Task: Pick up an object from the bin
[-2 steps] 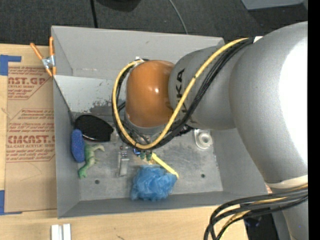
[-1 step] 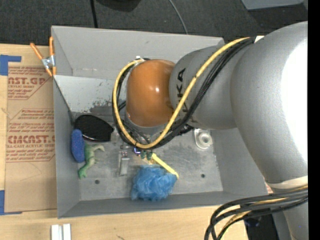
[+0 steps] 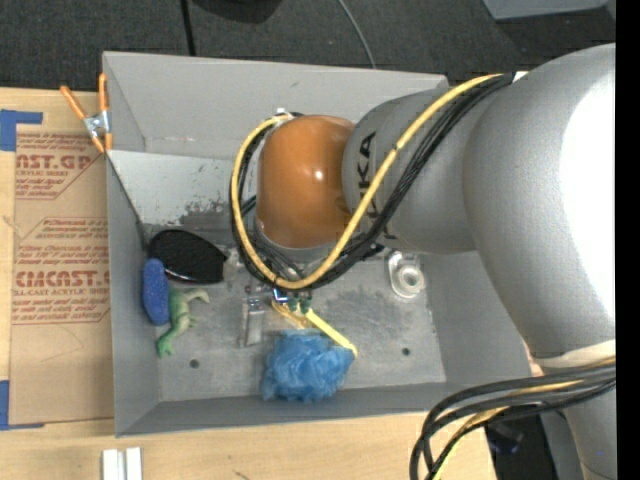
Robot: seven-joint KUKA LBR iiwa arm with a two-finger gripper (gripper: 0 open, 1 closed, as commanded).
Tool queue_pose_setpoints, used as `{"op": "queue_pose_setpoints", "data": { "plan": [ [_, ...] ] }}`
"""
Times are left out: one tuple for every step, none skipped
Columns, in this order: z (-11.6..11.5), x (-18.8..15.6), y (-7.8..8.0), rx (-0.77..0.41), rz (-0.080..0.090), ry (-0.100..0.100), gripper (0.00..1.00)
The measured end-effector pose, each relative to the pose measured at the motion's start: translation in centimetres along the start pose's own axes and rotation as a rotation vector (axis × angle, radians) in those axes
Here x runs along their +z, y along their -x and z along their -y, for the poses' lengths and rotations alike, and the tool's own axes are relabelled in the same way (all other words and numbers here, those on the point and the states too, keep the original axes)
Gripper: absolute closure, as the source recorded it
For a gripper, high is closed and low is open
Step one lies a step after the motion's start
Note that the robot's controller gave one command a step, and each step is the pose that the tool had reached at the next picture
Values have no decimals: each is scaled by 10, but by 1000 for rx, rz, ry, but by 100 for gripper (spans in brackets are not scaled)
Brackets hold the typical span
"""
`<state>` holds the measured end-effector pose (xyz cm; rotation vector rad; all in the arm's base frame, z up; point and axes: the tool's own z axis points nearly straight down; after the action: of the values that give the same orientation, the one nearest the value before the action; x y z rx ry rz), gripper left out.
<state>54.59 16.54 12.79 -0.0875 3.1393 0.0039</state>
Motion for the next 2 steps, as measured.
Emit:
{"op": "queue_pose_setpoints", "data": {
  "plan": [
    [45, 43, 5, -29, -1, 0, 0],
    [78, 57, -17, -67, -1, 0, 0]
  ]
}}
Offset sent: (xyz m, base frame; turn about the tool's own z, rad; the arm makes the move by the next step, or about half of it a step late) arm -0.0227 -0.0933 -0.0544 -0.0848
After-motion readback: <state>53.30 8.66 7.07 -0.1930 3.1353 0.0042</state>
